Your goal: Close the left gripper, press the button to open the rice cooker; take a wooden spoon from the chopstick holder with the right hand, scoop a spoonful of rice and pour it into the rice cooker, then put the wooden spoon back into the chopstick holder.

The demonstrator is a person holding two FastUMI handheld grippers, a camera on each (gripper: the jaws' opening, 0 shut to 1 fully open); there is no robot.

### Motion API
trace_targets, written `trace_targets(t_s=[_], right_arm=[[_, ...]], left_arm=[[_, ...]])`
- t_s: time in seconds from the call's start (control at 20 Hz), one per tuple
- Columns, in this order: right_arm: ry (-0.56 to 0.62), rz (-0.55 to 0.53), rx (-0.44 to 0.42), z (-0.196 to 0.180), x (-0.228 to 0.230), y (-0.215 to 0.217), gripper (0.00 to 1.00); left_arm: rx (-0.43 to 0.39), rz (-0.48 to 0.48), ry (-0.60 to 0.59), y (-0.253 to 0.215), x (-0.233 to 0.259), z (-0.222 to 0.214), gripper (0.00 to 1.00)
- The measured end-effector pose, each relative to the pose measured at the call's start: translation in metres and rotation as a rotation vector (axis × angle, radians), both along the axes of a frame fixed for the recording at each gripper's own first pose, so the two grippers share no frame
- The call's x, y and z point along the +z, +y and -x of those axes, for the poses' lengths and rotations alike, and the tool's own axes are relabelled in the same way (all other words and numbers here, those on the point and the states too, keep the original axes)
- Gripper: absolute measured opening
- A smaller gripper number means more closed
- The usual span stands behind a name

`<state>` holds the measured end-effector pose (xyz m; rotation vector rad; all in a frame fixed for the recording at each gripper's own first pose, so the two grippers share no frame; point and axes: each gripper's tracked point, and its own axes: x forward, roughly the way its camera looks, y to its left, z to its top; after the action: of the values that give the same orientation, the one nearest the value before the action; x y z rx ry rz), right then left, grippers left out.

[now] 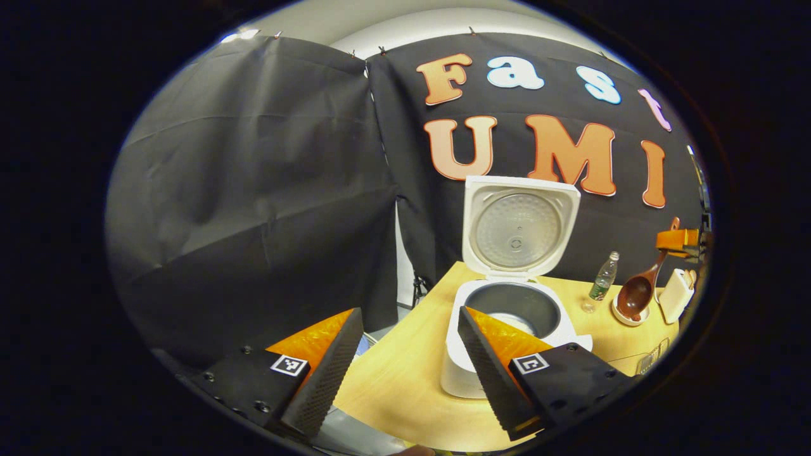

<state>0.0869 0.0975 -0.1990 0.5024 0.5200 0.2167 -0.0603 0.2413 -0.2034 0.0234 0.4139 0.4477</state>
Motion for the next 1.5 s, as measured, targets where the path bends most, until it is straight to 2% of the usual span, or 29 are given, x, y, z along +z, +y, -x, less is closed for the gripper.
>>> trace_targets(t_s=[0.1,0.25,0.35,0.4,0.45,0.55,0.6,0.65,0.85,1.0,1.05,1.3,1.5], right_arm=[[0.039,0.0,-0.063,0.02,-0.015,-0.045,0.07],[0.081,0.012,-0.159,0.052,-0.036,-0.113,0.07],[0.107,0.03,-0.229,0.073,-0.05,-0.156,0.07],[0.118,0.038,-0.26,0.084,-0.056,-0.176,0.07],[0.131,0.044,-0.292,0.095,-0.063,-0.195,0.07],[0.155,0.018,-0.337,0.114,-0.077,-0.219,0.07],[0.169,-0.003,-0.356,0.125,-0.087,-0.227,0.07],[0.178,-0.014,-0.368,0.13,-0.098,-0.232,0.07],[0.206,0.017,-0.42,0.144,-0.131,-0.252,0.07],[0.221,-0.014,-0.432,0.143,-0.146,-0.248,0.06],[0.236,-0.012,-0.427,0.145,-0.153,-0.245,0.06],[0.298,0.022,-0.393,0.148,-0.171,-0.231,0.12],[0.368,0.021,-0.361,0.154,-0.18,-0.226,0.19]], left_arm=[[-0.019,0.002,0.005,-0.022,-0.001,-0.004,0.97],[-0.035,0.025,0.036,-0.053,-0.008,-0.011,1.0],[-0.044,0.034,0.036,-0.071,-0.005,-0.017,0.97],[-0.051,0.034,0.037,-0.08,-0.004,-0.019,1.0],[-0.06,0.03,0.035,-0.088,-0.001,-0.023,0.97],[-0.078,0.021,0.033,-0.103,0.002,-0.029,1.0],[-0.087,0.017,0.032,-0.109,0.005,-0.031,0.97],[-0.096,0.014,0.032,-0.116,0.007,-0.035,1.0],[-0.119,0.029,0.019,-0.13,0.022,-0.044,1.0],[-0.124,0.007,0.006,-0.128,0.033,-0.051,0.97],[-0.123,0.006,-0.002,-0.128,0.037,-0.056,1.0],[-0.134,0.059,-0.051,-0.125,0.063,-0.089,1.0],[-0.143,0.086,-0.102,-0.103,0.096,-0.14,1.0]])
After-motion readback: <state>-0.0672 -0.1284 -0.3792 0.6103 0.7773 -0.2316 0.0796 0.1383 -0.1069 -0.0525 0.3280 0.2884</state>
